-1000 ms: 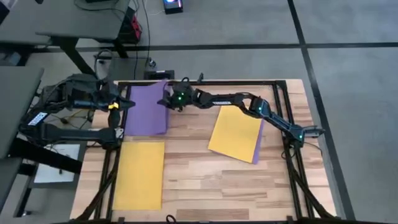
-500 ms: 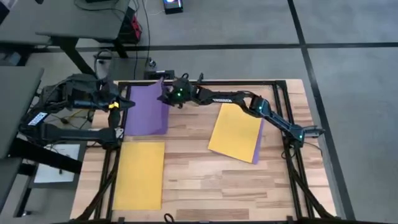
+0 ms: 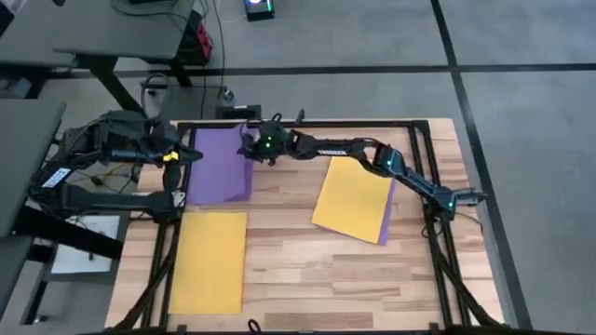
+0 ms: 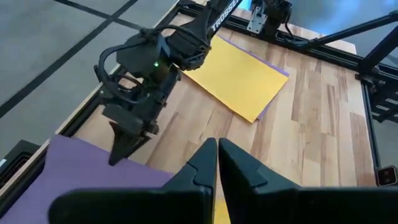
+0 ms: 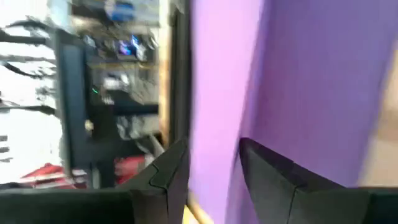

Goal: Organize paper
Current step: Stack the purple paper on top of the other purple paper

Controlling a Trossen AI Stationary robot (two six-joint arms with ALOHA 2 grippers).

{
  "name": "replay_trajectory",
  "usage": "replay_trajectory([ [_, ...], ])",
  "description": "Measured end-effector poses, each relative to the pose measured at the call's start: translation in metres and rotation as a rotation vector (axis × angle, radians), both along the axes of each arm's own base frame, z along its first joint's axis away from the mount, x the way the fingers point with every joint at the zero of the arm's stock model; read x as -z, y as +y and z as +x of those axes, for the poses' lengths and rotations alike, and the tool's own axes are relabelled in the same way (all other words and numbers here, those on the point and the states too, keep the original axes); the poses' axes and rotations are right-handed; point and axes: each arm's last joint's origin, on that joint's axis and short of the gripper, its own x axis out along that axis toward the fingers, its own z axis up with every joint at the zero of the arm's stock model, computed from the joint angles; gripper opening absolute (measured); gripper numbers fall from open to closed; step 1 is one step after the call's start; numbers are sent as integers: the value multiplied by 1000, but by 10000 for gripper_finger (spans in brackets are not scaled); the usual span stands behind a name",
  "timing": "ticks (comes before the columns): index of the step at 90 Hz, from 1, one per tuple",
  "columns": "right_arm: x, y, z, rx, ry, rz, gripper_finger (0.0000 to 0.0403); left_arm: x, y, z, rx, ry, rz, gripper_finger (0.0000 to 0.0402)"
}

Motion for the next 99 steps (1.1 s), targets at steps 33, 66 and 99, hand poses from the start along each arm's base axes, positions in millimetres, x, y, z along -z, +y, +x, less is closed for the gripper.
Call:
replay_trajectory([
  [33, -4, 10, 3, -23, -12, 3, 132, 0, 0, 0, -1, -1, -3, 0],
  [66, -2, 25, 8, 96, 13, 2, 132, 0, 0, 0, 12, 6, 19, 0],
  [99, -9, 19, 8, 62, -57, -11, 132, 0, 0, 0, 9, 6, 13, 0],
])
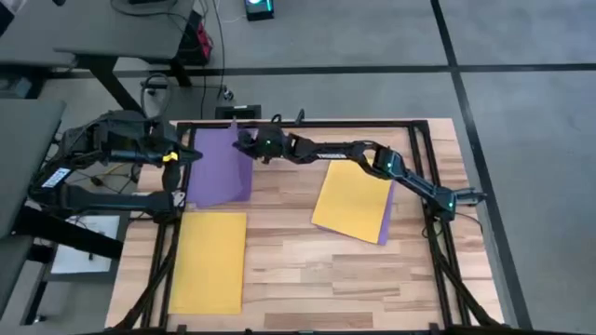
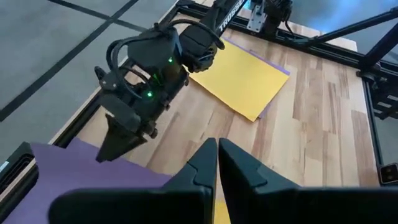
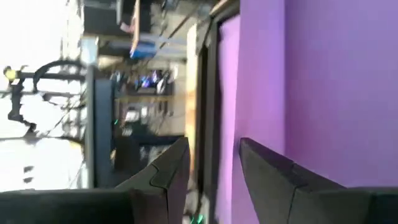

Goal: Organize paper
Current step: Stack the purple paper on top of the other purple paper

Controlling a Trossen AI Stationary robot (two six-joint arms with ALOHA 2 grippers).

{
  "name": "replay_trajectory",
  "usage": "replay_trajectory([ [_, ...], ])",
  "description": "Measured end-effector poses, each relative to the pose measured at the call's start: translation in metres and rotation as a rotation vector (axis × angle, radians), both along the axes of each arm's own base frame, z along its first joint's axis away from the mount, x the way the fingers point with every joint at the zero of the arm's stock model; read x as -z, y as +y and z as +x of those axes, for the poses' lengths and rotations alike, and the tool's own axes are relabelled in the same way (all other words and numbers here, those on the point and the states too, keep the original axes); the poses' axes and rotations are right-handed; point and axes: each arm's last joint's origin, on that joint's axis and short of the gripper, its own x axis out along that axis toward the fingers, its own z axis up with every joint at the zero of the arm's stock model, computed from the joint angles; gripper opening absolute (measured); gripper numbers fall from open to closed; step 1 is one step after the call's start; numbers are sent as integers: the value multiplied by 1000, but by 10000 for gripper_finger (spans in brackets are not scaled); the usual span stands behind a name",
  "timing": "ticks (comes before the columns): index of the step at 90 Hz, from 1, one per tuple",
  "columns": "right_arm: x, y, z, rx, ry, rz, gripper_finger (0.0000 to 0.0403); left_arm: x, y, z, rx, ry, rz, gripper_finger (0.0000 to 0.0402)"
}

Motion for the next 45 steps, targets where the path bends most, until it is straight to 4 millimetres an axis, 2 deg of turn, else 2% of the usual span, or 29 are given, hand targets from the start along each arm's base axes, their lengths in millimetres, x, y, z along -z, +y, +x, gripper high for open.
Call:
replay_trajectory([
  [14, -2, 7, 1, -176, 25, -175, 132, 1, 0, 0, 3, 11, 3, 0],
  [23, -7, 7, 1, -219, 57, -291, 132, 1, 0, -1, 8, 15, 9, 0],
  [45, -7, -9, -7, -282, 221, -418, 132, 1, 0, -1, 17, 25, 23, 0],
])
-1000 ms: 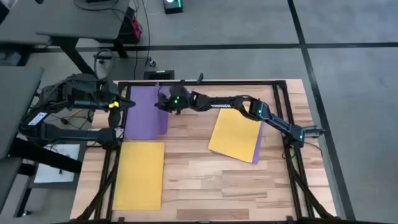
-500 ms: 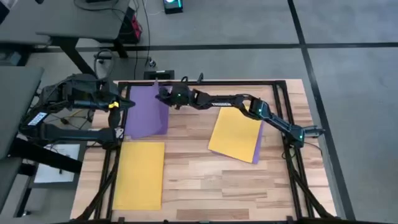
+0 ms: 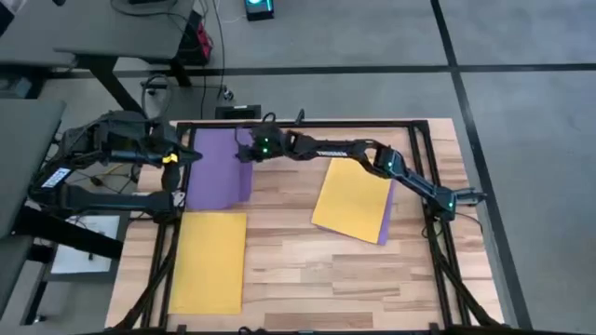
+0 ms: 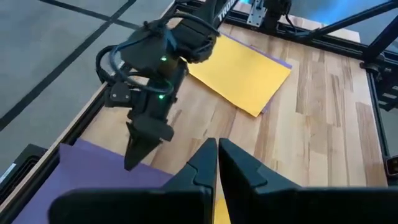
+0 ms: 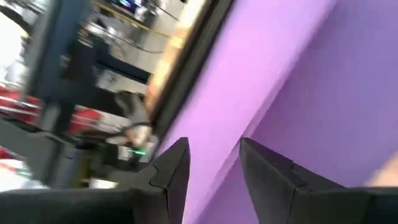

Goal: Organize paper
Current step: Stack the purple paper on top of the other purple paper

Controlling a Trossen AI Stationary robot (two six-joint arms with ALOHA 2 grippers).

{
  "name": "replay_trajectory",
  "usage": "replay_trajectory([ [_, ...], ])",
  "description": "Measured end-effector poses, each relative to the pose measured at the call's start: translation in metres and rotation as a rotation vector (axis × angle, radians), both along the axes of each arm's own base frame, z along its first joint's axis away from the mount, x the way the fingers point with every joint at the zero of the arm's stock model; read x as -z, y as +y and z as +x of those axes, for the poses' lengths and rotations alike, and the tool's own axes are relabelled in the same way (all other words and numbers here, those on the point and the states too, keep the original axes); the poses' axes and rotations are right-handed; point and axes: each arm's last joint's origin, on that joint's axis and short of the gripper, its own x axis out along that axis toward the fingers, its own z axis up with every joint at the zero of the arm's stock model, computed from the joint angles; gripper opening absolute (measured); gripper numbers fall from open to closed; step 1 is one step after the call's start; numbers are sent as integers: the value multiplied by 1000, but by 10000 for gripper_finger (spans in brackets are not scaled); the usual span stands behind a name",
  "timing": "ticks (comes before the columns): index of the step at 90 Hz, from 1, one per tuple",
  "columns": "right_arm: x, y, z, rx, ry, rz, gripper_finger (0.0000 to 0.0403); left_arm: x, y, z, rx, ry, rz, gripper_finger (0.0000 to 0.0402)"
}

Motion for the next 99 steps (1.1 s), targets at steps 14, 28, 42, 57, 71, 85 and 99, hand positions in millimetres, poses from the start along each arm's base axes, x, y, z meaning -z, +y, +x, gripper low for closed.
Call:
replay_trajectory([
  [14, -18, -1, 0, -92, 44, -109, 132, 2, 0, -1, 0, 24, -7, 0],
  [28, -37, 24, 3, -271, 106, -190, 132, 4, -1, -2, -3, 43, -16, 0],
  [42, -40, 67, 12, -474, 79, -334, 129, 3, -1, -2, -2, 41, -14, 0],
  [57, -22, 112, 20, -662, 94, -502, 76, 3, -1, -2, -10, 37, -26, 0],
  [71, -24, 131, 23, -710, 57, -615, 9, 3, -1, -2, -16, 33, -34, 0],
  [85, -2, 123, 23, -708, 135, -579, 1, 3, -1, -2, -20, 31, -39, 0],
  [99, 22, 127, 24, -728, 194, -529, 0, 3, -1, -2, -21, 29, -41, 0],
])
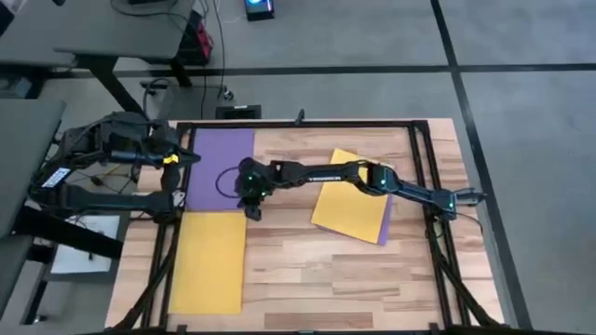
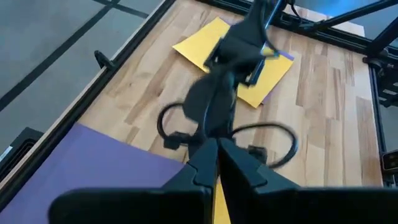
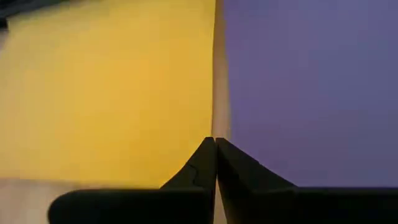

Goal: Organize paper
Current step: Stack the purple paper on top of the other purple paper

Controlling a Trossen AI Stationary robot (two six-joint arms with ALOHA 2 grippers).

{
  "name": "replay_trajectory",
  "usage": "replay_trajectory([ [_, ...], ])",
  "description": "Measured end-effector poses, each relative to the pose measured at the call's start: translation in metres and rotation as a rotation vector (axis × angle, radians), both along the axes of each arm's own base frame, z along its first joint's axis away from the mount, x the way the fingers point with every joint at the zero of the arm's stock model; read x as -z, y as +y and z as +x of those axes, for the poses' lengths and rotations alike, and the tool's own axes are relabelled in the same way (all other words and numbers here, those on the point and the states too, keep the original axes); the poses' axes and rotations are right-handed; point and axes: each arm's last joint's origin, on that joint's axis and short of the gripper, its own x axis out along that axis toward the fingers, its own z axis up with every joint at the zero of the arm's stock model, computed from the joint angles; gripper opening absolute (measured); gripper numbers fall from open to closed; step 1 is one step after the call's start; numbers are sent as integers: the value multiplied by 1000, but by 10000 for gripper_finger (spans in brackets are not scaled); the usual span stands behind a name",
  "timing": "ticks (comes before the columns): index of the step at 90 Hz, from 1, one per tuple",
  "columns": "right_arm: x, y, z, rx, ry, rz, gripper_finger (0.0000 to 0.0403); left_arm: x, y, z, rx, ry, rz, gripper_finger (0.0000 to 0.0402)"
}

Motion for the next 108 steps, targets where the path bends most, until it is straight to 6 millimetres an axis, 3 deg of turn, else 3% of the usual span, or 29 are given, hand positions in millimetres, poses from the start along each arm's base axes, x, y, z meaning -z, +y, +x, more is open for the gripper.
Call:
replay_trajectory([
  [18, -8, 9, 3, -33, -48, -28, 0, 0, 1, 2, 0, 7, -2, 0],
  [42, 25, 5, 3, 28, 40, 25, 0, 1, 2, 7, 0, 23, -6, 0],
  [108, 23, -17, 3, 159, 28, -96, 0, 2, 2, 8, 0, 27, -7, 0],
])
